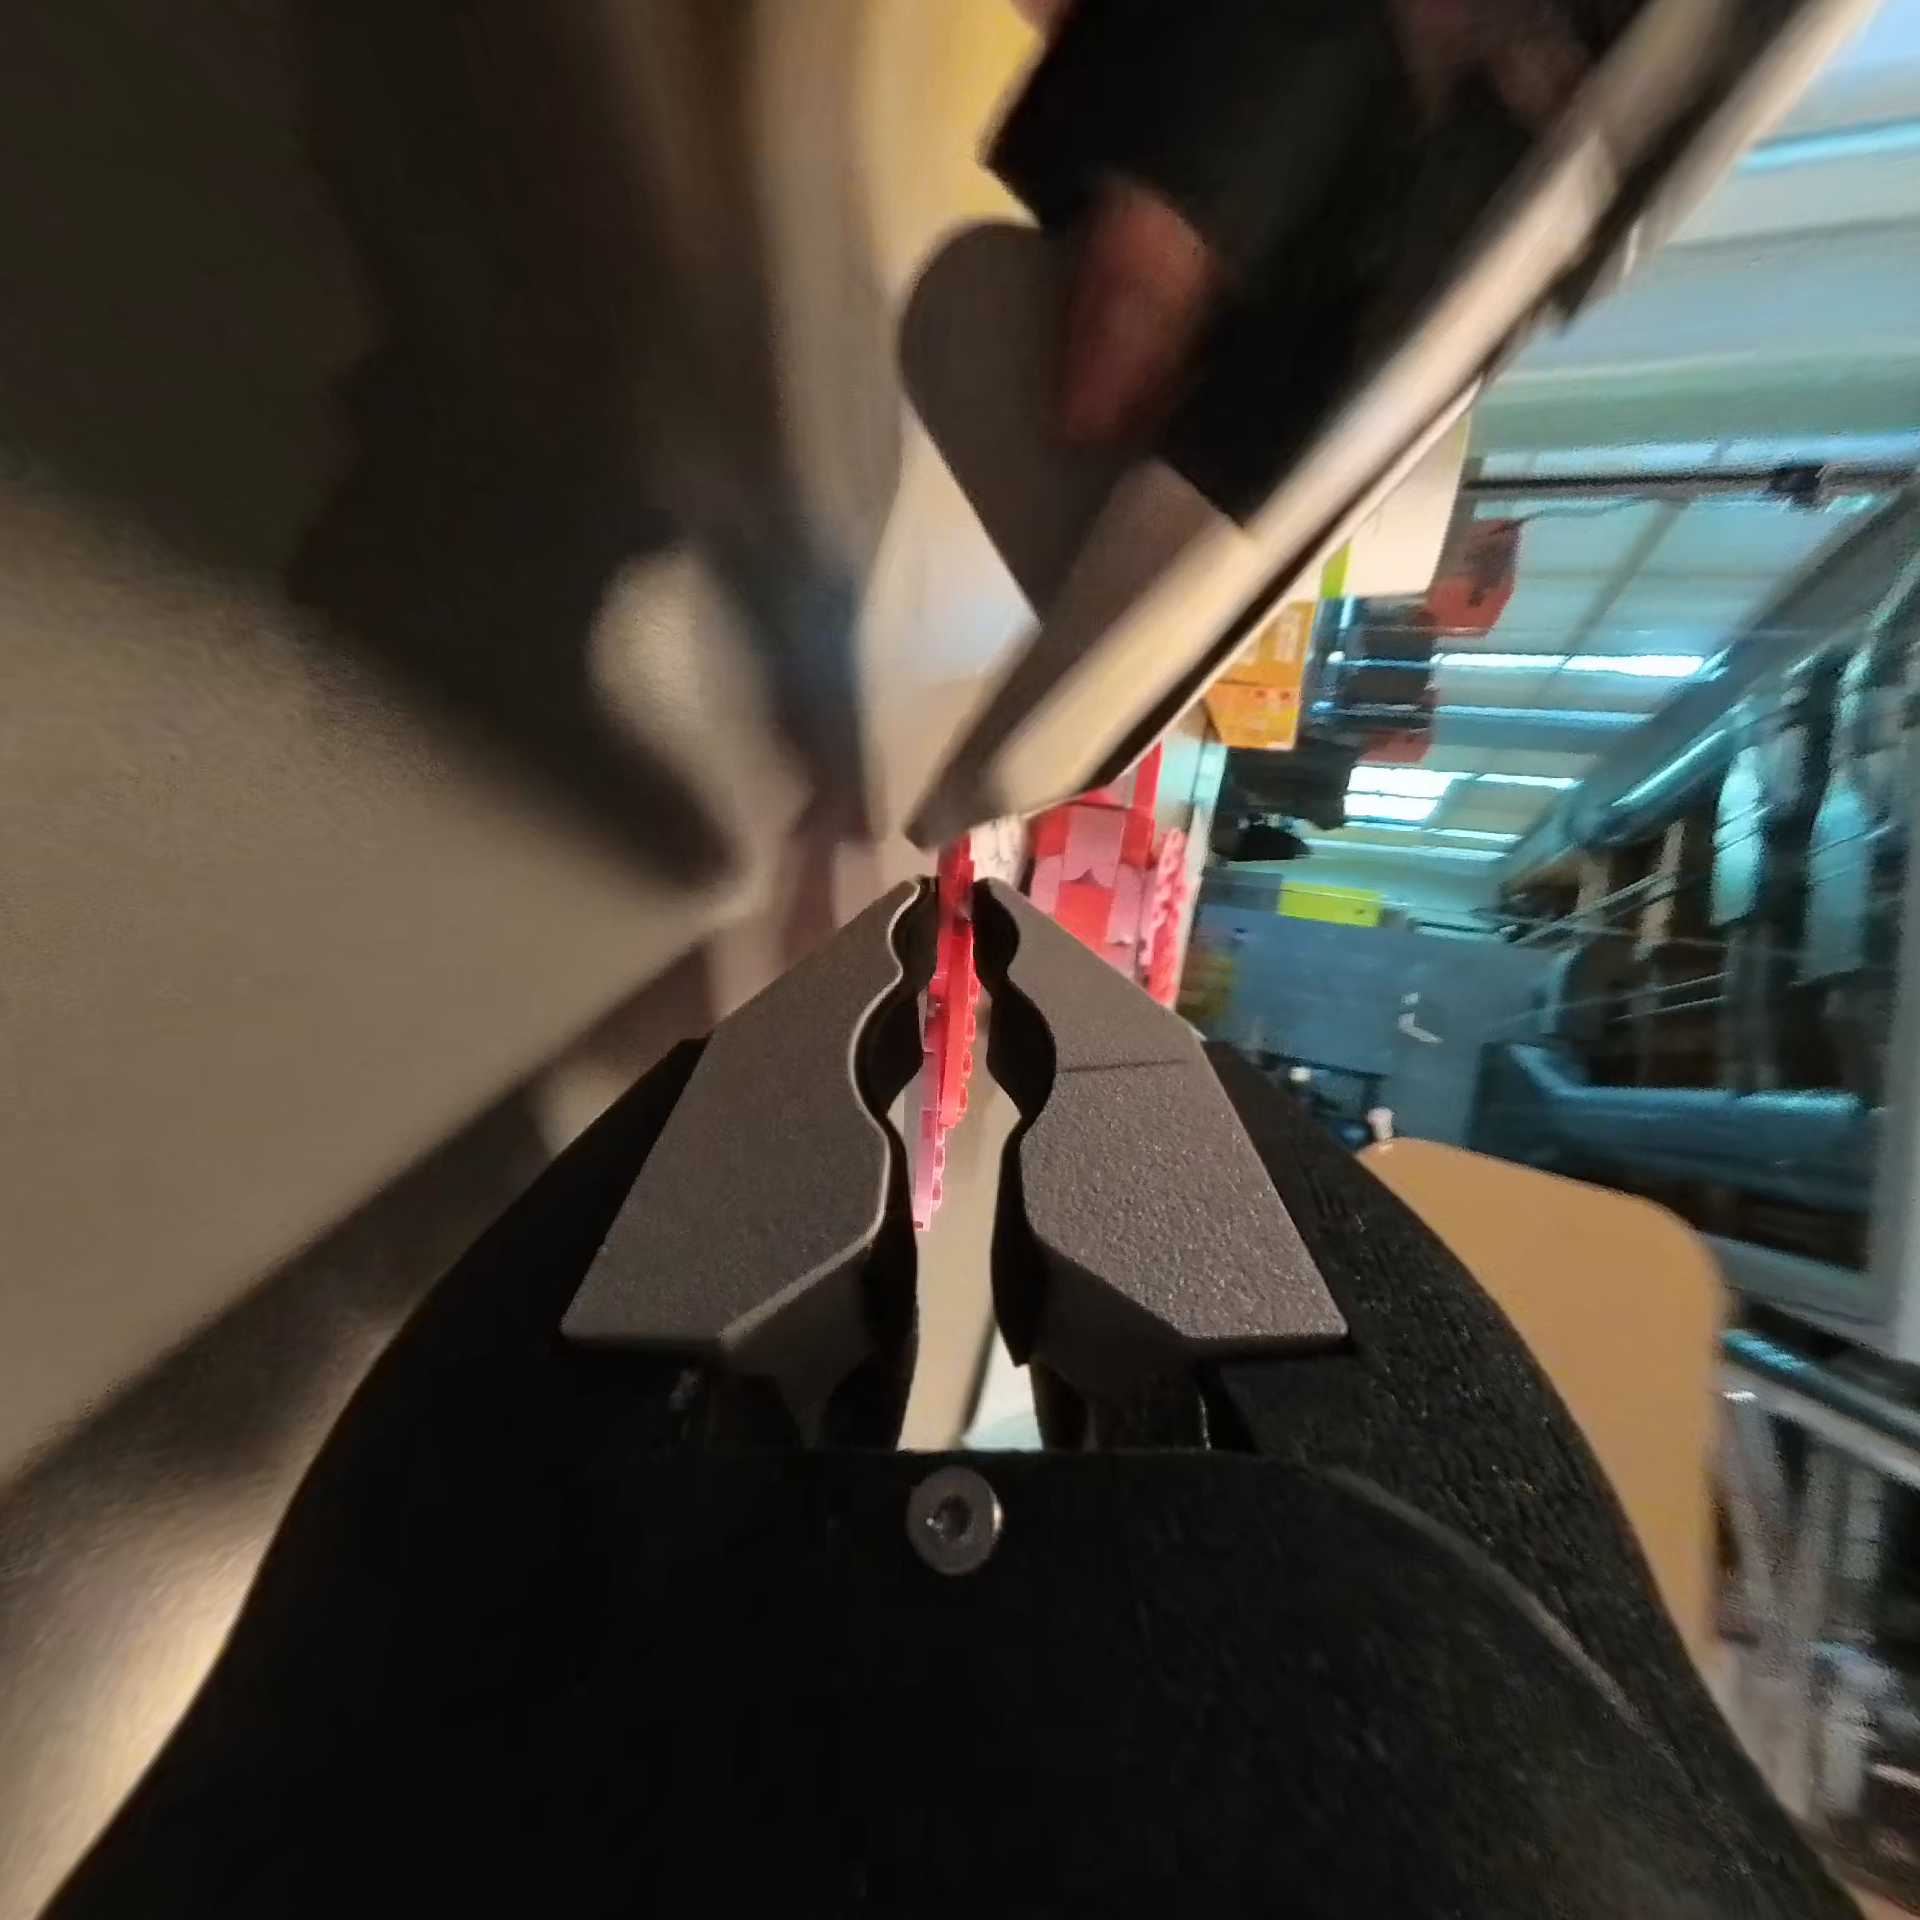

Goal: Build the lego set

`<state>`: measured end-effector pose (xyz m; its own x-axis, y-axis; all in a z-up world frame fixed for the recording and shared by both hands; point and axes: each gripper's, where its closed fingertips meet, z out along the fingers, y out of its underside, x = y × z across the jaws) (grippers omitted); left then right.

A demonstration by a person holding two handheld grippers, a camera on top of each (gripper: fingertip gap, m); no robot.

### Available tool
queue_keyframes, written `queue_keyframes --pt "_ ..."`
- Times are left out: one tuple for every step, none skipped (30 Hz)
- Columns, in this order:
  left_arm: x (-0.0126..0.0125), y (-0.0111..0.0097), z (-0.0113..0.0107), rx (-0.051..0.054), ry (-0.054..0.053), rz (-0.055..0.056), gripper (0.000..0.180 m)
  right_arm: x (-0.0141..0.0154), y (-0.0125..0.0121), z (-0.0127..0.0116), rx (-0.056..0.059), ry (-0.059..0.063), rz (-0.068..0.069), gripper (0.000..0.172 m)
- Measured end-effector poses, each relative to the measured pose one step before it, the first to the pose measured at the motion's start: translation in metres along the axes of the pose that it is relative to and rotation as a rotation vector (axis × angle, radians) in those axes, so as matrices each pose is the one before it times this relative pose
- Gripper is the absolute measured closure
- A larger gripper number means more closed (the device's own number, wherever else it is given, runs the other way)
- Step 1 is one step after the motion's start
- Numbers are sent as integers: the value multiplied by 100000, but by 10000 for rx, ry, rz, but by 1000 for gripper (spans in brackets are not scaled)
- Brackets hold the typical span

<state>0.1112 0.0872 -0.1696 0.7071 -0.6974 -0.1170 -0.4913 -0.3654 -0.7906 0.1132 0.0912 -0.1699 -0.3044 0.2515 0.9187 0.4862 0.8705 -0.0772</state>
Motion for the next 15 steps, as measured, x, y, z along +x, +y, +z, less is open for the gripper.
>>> queue_keyframes --pt "-324 -80 -148 150 -754 1363 139 -15 -15 -77 114 -46 307 168" --pt "39 -55 -119 154 -543 1437 145 18 -71 -79 138 -35 323 168" --pt "27 -171 -100 193 -533 1334 150 17 -84 -68 141 -51 306 168" --pt "112 -213 -55 236 -428 1185 157 40 -88 -65 132 -28 247 168" --pt "393 -328 -47 306 -189 999 166 91 -85 -65 123 0 190 168" --pt "397 -404 -33 330 -87 682 172 49 -128 -66 133 -22 179 168" --pt "121 -446 -50 325 -142 344 174 38 -152 -73 128 -35 174 168" --pt "-102 -150 -27 157 -149 80 176 14 -128 -88 106 -36 139 168" --pt "-3 -59 -45 86 43 -84 176 15 -83 -64 70 -10 107 168" --pt "-70 -50 -4 42 54 -211 176 44 -22 -50 41 21 127 168" --pt "-96 -1 34 -41 28 -247 176 72 23 -12 16 22 197 168" --pt "-160 27 67 -96 -81 -105 176 108 64 3 -16 24 205 168" --pt "-137 -3 78 -107 -148 73 177 123 87 31 -37 49 112 168" --pt "-104 29 102 -124 -121 118 177 98 94 35 -51 79 11 168" --pt "-41 74 137 -141 -57 -13 177 44 121 55 -68 84 -32 168"
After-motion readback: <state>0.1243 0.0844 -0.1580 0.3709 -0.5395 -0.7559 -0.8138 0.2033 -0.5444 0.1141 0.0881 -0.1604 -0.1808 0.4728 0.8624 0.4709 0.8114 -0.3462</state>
